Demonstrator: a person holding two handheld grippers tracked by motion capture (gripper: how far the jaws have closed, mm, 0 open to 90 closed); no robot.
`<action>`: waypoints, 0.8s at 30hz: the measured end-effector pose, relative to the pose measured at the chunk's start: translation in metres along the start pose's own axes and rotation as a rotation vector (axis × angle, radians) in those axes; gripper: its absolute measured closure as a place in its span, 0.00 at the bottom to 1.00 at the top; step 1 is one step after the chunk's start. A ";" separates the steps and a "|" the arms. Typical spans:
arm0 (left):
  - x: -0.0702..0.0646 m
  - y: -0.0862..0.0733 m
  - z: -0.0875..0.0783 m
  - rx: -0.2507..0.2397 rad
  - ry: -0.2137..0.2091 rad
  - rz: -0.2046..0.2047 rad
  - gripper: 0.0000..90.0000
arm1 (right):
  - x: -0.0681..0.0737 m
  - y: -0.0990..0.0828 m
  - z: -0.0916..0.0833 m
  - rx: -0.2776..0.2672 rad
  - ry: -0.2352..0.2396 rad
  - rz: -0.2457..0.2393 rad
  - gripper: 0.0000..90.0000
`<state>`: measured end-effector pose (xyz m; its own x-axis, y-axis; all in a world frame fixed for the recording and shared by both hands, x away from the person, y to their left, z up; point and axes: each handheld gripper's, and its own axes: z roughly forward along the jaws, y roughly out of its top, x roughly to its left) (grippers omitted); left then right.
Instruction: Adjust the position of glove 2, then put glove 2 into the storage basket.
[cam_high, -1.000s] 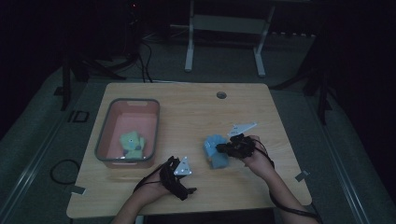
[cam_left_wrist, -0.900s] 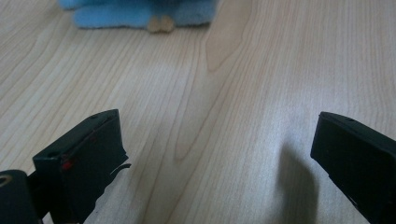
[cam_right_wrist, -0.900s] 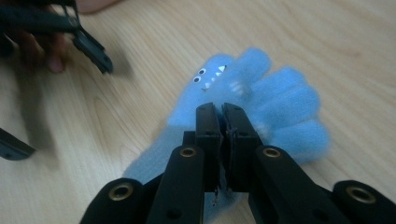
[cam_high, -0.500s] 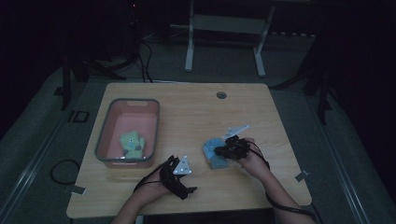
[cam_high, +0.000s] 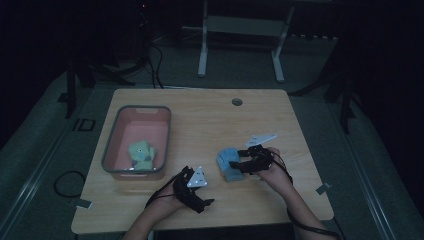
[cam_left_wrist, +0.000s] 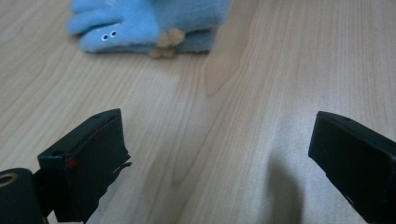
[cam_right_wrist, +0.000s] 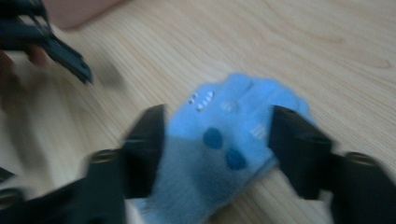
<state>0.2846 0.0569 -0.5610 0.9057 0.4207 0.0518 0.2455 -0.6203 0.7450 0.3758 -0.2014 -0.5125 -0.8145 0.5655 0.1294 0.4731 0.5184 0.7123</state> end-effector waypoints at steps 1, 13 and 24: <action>-0.001 0.001 0.001 0.025 0.025 -0.001 0.05 | -0.001 0.000 -0.002 -0.005 0.010 -0.004 0.27; -0.002 0.009 -0.003 0.001 0.043 -0.049 0.05 | -0.009 -0.010 -0.019 -0.068 -0.048 -0.061 0.19; -0.010 0.028 -0.005 -0.040 0.056 -0.058 0.06 | -0.008 -0.008 -0.028 -0.053 -0.024 -0.016 0.12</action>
<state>0.2807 0.0387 -0.5372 0.8695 0.4920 0.0444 0.2817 -0.5676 0.7737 0.3688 -0.2277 -0.4995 -0.8134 0.5728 0.1017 0.4412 0.4935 0.7495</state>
